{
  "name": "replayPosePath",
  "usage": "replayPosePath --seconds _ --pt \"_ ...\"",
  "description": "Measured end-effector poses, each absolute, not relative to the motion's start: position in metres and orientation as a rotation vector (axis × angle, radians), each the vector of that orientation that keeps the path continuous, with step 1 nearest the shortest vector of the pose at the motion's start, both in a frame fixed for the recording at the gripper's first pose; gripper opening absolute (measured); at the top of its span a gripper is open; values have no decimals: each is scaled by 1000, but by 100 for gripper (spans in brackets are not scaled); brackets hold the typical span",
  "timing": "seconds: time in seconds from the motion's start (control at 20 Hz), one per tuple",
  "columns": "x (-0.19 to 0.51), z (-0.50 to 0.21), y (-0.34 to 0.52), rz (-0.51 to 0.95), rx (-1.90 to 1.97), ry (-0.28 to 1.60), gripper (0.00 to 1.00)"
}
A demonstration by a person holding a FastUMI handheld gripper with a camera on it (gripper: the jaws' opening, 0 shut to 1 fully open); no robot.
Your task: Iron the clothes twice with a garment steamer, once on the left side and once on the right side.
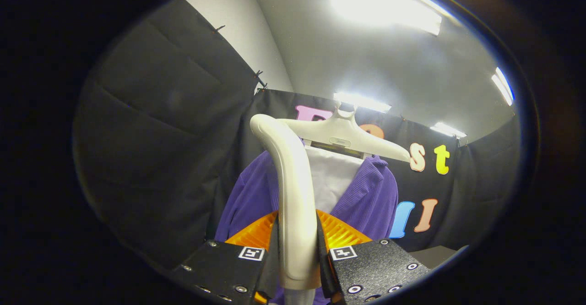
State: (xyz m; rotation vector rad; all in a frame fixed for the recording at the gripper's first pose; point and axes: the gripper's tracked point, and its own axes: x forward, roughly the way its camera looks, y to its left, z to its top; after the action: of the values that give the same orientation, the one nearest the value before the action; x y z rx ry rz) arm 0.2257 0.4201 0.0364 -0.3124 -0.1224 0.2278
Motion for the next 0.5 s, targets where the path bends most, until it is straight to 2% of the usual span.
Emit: replayPosePath --seconds 0.5 --pt "217 -44 418 207 -381 -33 37"
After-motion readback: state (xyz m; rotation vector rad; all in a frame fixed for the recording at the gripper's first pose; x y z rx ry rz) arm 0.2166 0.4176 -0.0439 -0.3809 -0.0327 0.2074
